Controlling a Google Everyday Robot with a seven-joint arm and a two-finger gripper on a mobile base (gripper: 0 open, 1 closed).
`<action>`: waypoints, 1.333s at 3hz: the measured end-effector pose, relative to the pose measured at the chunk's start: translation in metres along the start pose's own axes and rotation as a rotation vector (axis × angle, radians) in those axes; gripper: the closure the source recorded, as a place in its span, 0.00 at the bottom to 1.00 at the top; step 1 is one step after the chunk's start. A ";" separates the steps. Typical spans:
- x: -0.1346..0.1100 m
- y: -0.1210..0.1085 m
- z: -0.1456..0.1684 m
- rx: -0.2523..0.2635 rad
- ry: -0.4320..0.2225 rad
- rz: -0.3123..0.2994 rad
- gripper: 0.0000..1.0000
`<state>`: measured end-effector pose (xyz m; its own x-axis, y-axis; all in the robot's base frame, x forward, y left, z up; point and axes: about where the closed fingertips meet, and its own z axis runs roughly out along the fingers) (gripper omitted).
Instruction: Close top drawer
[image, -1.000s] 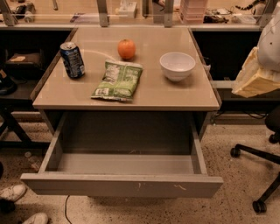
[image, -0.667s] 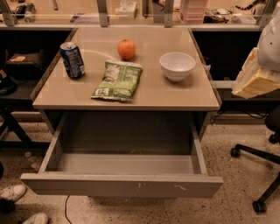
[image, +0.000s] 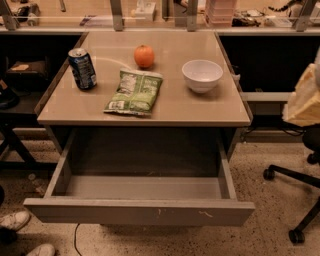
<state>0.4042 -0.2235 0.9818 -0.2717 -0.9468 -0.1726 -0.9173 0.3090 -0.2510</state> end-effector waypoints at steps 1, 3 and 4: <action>0.014 0.043 -0.005 -0.015 0.073 0.062 1.00; 0.005 0.093 -0.016 -0.006 0.080 0.082 1.00; 0.004 0.114 -0.005 -0.045 0.047 0.134 1.00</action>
Offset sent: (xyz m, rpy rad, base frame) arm -0.1482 0.0220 -0.0715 -0.0233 0.2737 -0.1517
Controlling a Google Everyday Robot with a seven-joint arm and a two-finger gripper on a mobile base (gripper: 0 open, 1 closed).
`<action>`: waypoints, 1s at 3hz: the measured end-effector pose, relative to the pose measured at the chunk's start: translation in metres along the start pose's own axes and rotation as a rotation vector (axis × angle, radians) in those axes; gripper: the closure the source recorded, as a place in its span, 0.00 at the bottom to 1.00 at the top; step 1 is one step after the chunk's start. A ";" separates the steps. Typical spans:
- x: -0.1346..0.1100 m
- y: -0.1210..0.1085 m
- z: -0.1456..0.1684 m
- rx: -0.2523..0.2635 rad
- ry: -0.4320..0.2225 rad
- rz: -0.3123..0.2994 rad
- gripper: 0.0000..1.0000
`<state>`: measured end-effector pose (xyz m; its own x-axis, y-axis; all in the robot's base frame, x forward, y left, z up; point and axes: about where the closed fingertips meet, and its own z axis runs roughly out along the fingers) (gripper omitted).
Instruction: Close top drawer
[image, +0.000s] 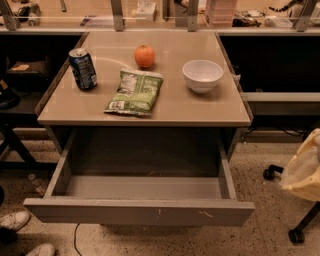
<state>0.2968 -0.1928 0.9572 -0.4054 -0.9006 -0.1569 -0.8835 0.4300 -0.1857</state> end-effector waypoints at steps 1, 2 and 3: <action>-0.011 0.026 0.030 -0.078 -0.012 -0.002 1.00; -0.027 0.040 0.059 -0.154 -0.036 -0.024 1.00; -0.045 0.062 0.093 -0.265 -0.045 -0.097 1.00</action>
Offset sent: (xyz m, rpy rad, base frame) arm -0.0091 0.0638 -0.1081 0.1547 0.2347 0.0912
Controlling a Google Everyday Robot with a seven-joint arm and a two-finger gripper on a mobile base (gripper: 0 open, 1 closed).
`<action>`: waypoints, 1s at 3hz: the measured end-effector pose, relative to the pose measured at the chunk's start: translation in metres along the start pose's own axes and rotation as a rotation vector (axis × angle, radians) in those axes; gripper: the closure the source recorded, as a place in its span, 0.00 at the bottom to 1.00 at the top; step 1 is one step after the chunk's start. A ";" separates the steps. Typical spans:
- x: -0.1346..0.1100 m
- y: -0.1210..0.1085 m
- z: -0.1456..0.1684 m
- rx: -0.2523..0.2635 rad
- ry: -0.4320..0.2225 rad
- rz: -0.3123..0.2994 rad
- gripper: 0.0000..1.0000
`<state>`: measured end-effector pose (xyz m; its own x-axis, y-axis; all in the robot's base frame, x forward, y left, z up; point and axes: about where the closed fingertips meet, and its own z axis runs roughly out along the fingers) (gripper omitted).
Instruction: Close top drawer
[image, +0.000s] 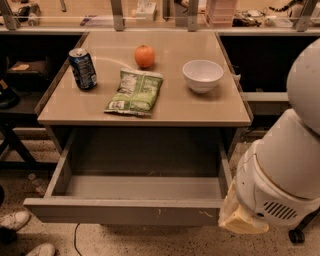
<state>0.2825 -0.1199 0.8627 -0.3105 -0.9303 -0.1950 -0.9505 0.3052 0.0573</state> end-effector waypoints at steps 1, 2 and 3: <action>0.000 0.000 0.000 0.000 0.000 0.000 1.00; -0.005 -0.003 0.017 -0.036 -0.022 -0.005 1.00; -0.013 -0.012 0.054 -0.065 -0.053 -0.021 1.00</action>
Offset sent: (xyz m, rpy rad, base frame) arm 0.0098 0.0148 -0.0434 0.0787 0.0824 0.0210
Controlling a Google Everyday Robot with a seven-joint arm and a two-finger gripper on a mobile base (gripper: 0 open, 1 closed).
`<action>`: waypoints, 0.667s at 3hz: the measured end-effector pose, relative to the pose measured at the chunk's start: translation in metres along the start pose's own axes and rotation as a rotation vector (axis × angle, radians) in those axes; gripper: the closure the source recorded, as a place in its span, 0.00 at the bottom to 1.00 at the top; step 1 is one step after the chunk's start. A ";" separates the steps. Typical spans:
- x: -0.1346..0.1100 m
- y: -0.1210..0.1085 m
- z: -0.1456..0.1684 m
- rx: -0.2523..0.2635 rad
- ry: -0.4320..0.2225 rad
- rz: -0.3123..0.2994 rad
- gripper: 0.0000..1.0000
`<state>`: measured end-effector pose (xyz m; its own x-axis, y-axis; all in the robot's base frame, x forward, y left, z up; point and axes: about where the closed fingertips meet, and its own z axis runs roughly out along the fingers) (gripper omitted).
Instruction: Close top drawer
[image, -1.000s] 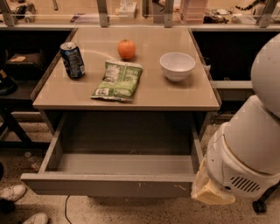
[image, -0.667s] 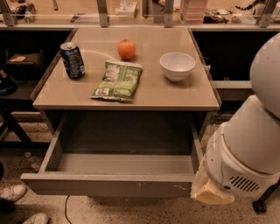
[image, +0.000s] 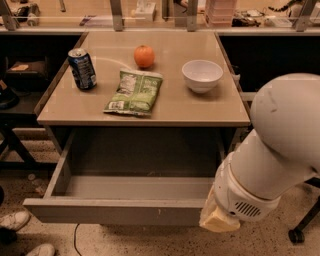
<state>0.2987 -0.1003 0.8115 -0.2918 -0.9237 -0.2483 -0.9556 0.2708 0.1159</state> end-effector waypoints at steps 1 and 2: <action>0.006 -0.023 0.084 -0.031 -0.021 0.020 1.00; 0.004 -0.026 0.091 -0.029 -0.019 0.017 1.00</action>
Offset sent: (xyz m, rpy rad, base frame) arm 0.0248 0.0125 -0.1196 0.0286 0.0465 -0.0193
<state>0.3184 -0.0868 0.7202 -0.3091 -0.9135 -0.2644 -0.9490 0.2782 0.1480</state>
